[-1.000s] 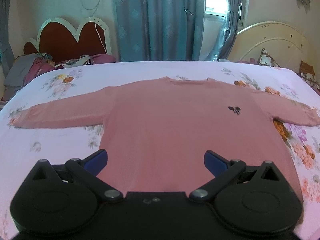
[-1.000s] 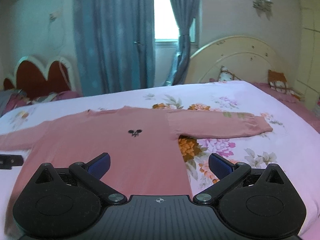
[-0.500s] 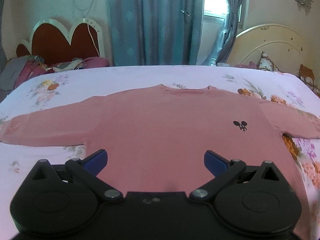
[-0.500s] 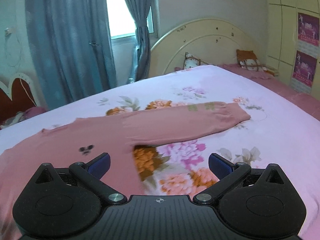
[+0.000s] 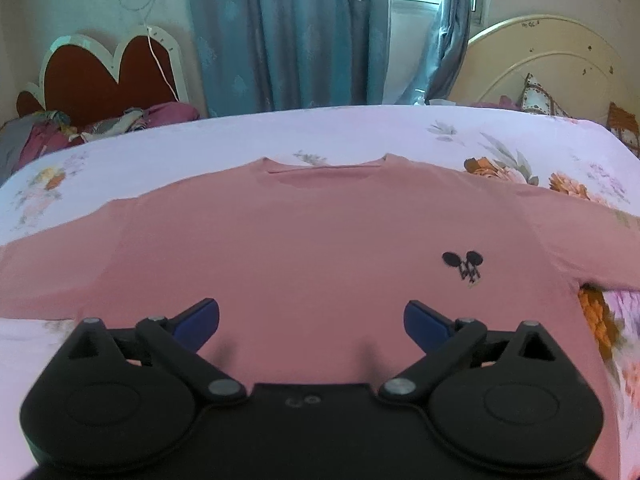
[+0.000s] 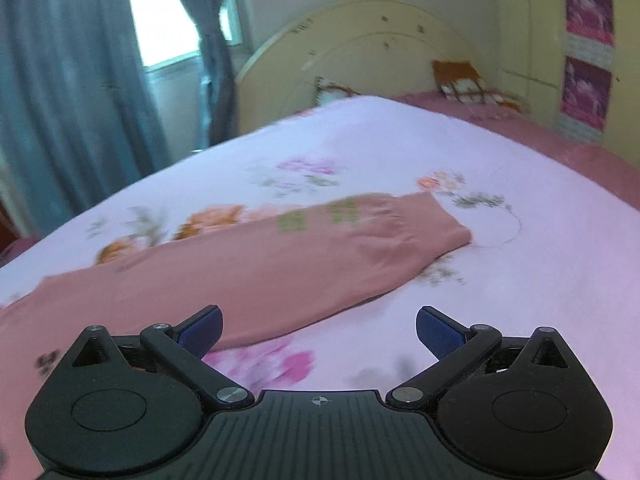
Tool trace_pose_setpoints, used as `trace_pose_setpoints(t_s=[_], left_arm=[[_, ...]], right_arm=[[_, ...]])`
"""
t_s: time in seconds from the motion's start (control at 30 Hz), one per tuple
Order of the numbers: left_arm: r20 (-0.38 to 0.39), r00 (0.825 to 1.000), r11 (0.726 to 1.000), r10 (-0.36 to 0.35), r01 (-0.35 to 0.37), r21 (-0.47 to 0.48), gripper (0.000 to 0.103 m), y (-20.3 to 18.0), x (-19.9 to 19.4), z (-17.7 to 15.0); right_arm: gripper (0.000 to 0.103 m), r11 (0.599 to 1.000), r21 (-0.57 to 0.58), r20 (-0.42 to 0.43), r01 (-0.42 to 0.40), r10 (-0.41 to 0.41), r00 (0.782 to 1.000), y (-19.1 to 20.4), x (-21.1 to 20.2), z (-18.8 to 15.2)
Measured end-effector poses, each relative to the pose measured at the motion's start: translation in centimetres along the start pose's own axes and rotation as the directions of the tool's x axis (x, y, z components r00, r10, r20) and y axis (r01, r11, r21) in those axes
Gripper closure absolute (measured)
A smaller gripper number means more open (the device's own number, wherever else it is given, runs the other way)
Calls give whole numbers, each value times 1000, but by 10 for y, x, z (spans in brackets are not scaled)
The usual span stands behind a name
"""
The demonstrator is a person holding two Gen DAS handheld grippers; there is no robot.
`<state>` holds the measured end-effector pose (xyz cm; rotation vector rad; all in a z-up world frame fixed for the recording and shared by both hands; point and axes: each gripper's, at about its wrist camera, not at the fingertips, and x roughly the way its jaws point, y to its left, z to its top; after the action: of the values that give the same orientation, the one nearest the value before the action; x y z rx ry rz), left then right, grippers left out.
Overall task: Fold small clothes
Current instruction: 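Grasp the sleeve cuff with the right gripper and fold it across the body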
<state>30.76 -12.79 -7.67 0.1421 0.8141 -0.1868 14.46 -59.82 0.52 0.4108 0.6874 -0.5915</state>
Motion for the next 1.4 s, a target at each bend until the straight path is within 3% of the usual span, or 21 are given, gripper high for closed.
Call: trace_pose_setpoints(t_s=[0.03, 0.07, 0.13, 0.43, 0.5, 0.57, 0.67, 0.8, 0.97, 1.13, 1.27, 1.4], left_arm=[[-4, 1000, 1000, 2, -2, -7, 5, -4, 4, 1], [-8, 1000, 1000, 6, -6, -7, 5, -8, 7, 3], [-8, 1000, 1000, 15, -15, 8, 5, -17, 13, 6], [-31, 999, 999, 29, -28, 45, 13, -26, 32, 12], [-46, 998, 999, 30, -28, 38, 15, -23, 36, 12], [-58, 998, 999, 31, -29, 33, 18, -19, 38, 11], [-69, 997, 999, 37, -35, 25, 22, -14, 39, 10], [-80, 996, 999, 24, -22, 27, 29, -10, 39, 9], [-74, 997, 1000, 21, -20, 11, 31, -1, 36, 9], [-58, 998, 999, 24, -26, -26, 30, 17, 31, 8], [-48, 998, 999, 32, -34, -41, 30, 39, 28, 4], [-43, 998, 997, 40, -43, -70, 30, 65, 25, 2]], right_arm=[[2, 1000, 19, -11, 14, -14, 1000, -9, 10, 2], [16, 999, 35, -19, 19, -18, 1000, -15, 18, 5], [31, 996, 87, -54, 37, -33, 998, -34, 37, 10], [31, 981, 175, -63, 87, -77, 995, -72, 88, 31], [45, 980, 182, -48, 85, -78, 996, -73, 95, 36], [69, 978, 187, -43, 91, -85, 995, -74, 102, 40], [89, 977, 193, -30, 93, -88, 996, -76, 106, 43], [92, 983, 172, 16, 66, -70, 997, -70, 96, 45], [93, 996, 84, 96, -26, 18, 995, -27, 68, 53], [93, 985, -54, 141, -164, 170, 975, 52, 35, 55], [93, 940, -199, 133, -276, 305, 943, 136, 12, 39], [93, 869, -281, 57, -407, 438, 897, 222, -2, 5]])
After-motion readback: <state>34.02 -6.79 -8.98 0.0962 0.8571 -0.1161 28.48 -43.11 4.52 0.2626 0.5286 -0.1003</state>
